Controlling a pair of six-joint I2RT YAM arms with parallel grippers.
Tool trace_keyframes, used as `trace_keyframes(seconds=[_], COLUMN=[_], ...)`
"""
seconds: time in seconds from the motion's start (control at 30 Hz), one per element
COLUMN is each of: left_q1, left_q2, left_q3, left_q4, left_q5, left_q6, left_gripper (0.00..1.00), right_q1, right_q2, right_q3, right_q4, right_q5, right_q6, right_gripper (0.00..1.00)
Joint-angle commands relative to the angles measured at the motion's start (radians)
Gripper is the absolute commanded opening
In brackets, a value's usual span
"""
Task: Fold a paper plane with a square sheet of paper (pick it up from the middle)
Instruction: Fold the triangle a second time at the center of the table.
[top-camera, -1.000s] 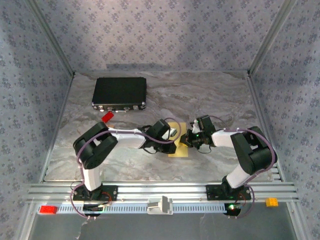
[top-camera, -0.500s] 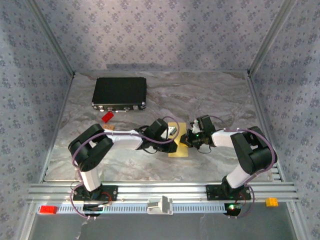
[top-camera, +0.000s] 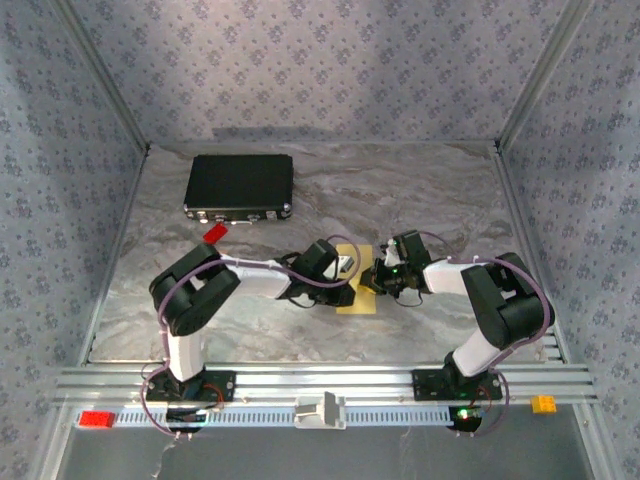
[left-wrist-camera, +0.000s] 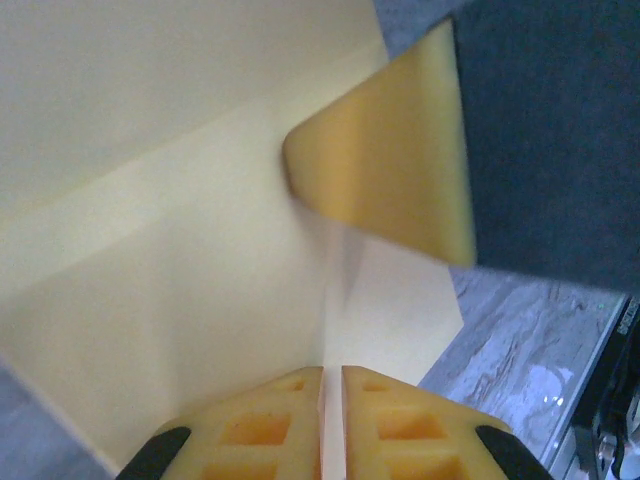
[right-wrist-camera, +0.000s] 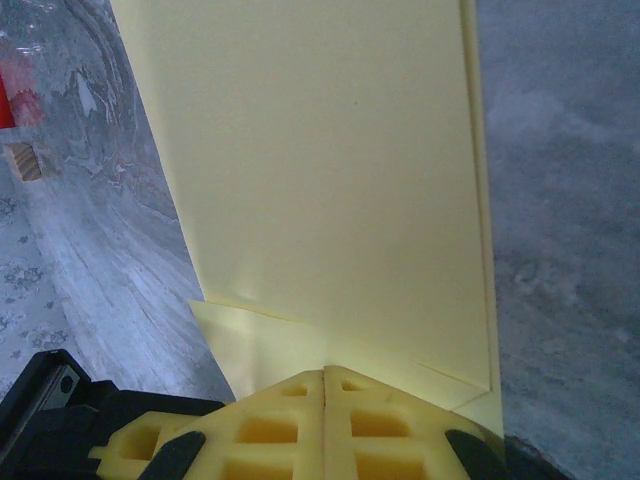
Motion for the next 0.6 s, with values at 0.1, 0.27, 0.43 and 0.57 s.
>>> trace_keyframes(seconds=[0.1,0.27,0.43,0.57], left_q1=[0.000,-0.002,-0.006,-0.009], left_q2=[-0.074,-0.095,-0.128,-0.157], left_q3=[-0.087,-0.094,-0.099,-0.067], left_q4=[-0.088,-0.123,-0.170,-0.149], left_q5=[0.014,0.012,-0.029,-0.018], left_q6=[0.041,0.062,0.084,0.073], left_gripper=[0.13,0.13,0.12,0.11], right_q1=[-0.011,-0.011,-0.015,-0.020], right_q2=[0.020,0.018,0.002,0.000], right_q3=[-0.016,-0.015,-0.018,-0.026], right_q4=[-0.089,-0.089,-0.100,-0.083], right_q5=[0.072,0.073,0.076,0.065], right_q6=[-0.024,-0.022,-0.025,-0.017], right_gripper=[0.00,0.00,0.00,0.00])
